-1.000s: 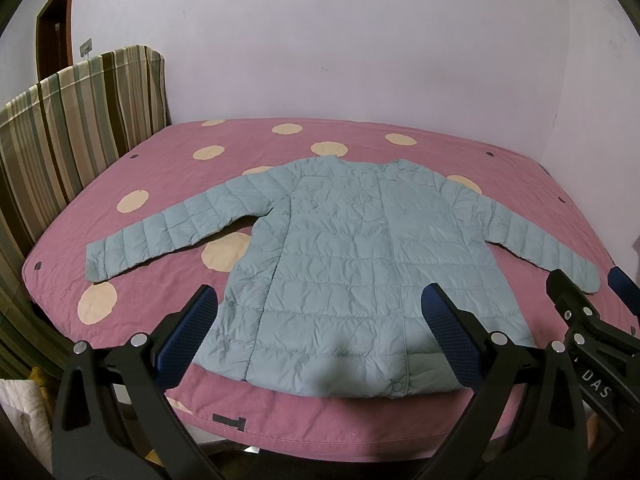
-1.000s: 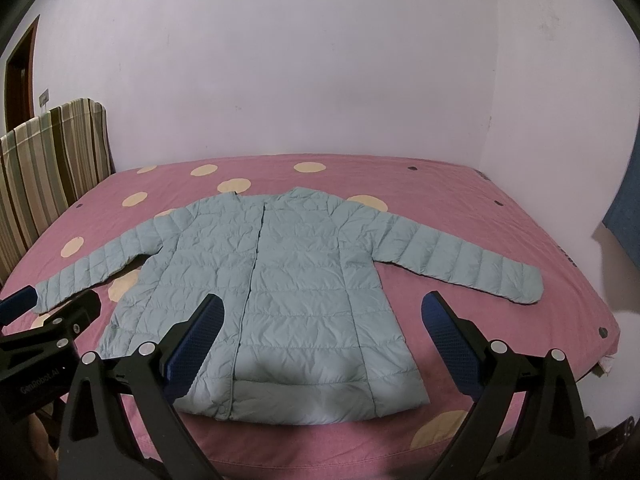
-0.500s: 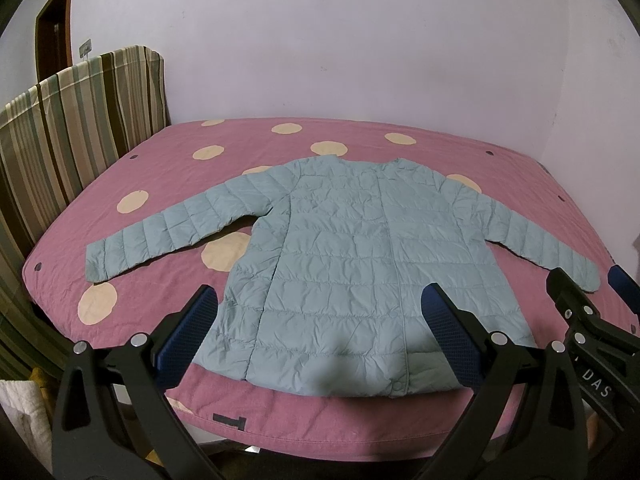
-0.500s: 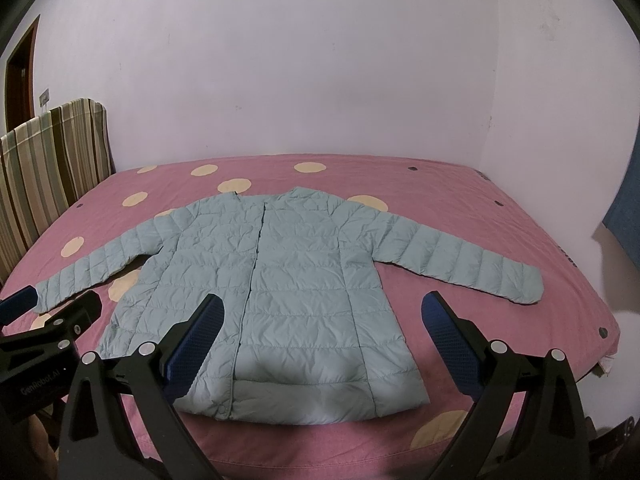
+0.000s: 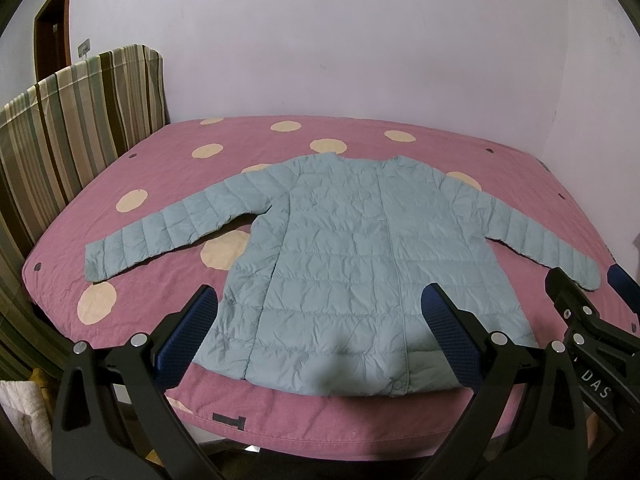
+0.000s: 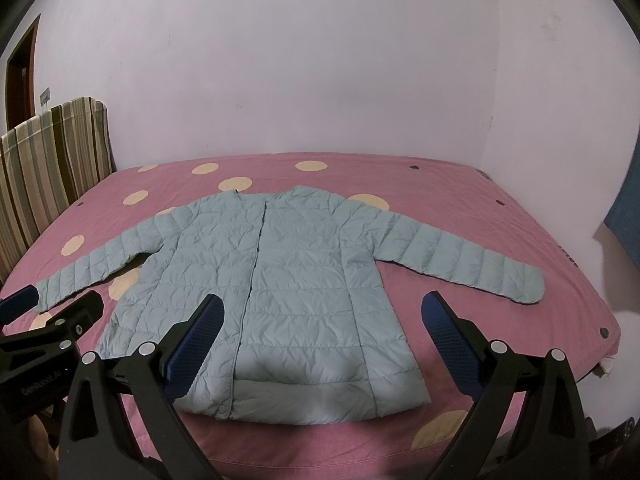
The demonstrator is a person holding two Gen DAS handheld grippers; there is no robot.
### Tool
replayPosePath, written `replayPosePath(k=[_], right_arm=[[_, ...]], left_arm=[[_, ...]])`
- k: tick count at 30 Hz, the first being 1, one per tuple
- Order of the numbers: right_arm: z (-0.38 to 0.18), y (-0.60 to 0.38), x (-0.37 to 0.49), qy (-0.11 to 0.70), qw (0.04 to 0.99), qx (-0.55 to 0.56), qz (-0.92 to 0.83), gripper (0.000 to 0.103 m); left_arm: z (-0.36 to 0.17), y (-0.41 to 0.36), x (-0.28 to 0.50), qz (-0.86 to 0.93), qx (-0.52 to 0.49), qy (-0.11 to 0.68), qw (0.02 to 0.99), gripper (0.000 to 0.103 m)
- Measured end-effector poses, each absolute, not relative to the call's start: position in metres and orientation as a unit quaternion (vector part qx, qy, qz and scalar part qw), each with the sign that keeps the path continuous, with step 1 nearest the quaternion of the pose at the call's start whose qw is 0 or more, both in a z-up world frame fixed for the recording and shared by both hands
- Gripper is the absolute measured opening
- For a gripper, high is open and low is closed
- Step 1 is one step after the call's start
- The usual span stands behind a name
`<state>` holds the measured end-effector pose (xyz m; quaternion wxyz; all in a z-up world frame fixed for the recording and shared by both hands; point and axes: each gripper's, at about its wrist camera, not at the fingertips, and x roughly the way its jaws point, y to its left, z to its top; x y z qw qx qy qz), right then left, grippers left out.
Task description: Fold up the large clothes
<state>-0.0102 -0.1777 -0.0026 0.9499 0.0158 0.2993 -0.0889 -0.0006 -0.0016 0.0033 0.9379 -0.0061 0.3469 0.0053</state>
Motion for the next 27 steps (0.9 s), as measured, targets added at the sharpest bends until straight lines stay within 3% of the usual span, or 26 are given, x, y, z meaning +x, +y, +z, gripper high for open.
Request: replayPosePath(k=[27], right_arm=[[-0.018,-0.174,-0.001,0.308,0.947,0.014,-0.086,0.098]], left_arm=[[-0.01,-0.002,0.003,0.004,-0.005,0.358,0.934,0.101]])
